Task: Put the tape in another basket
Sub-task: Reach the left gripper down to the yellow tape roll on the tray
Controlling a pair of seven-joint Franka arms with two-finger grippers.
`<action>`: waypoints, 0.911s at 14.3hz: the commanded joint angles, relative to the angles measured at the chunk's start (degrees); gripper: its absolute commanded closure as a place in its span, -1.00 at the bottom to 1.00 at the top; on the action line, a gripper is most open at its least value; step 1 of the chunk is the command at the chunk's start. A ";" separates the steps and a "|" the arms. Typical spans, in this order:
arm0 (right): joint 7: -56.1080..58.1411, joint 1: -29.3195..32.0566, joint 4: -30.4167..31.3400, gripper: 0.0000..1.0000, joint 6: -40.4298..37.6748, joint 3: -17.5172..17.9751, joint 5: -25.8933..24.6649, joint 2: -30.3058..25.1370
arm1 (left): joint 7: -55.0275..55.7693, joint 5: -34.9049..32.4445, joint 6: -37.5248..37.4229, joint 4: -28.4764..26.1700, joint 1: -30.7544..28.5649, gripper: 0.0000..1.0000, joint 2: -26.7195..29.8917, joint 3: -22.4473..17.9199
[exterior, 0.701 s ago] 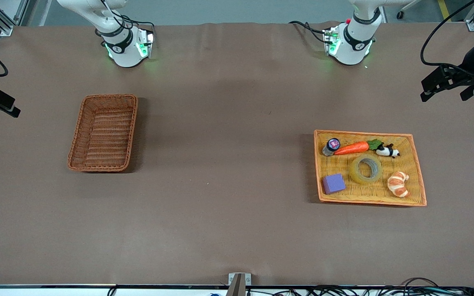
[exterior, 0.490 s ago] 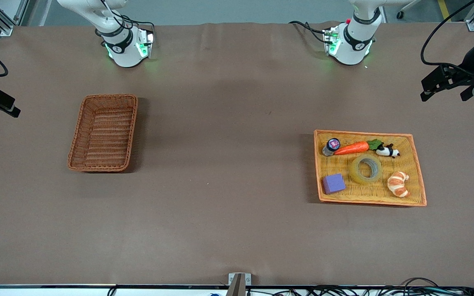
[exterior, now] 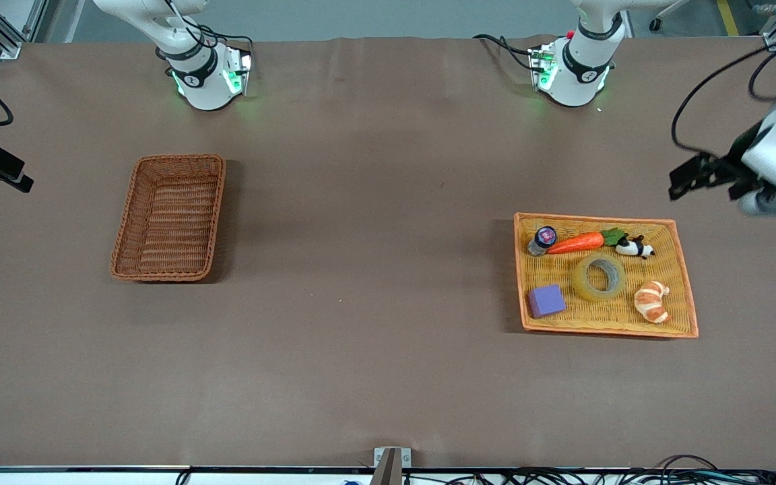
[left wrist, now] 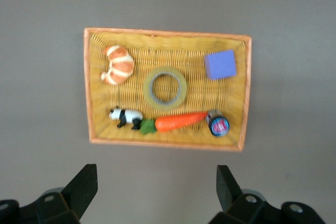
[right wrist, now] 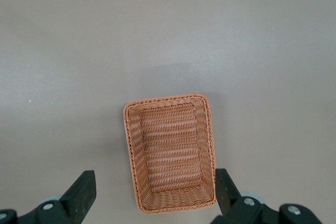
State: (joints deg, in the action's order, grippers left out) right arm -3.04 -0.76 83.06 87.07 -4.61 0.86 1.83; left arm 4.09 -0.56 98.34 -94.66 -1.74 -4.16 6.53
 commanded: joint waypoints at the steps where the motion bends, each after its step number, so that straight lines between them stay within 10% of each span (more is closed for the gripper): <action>1: 0.58 0.15 -0.35 -1.00 -0.15 -0.05 0.98 0.10 | -0.40 -2.07 13.91 -10.59 -0.37 -1.00 -1.55 -0.29; 13: 0.58 0.24 -0.35 -1.00 -0.06 -0.05 0.98 0.19 | -1.10 -2.51 46.13 -27.07 -3.53 -0.91 -15.52 -0.38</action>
State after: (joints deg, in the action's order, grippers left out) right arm -3.04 -0.76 83.07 87.07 -4.61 0.86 1.86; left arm 3.81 -2.07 140.98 -120.38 -5.00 -18.60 6.31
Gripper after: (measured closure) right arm 0.000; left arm 0.018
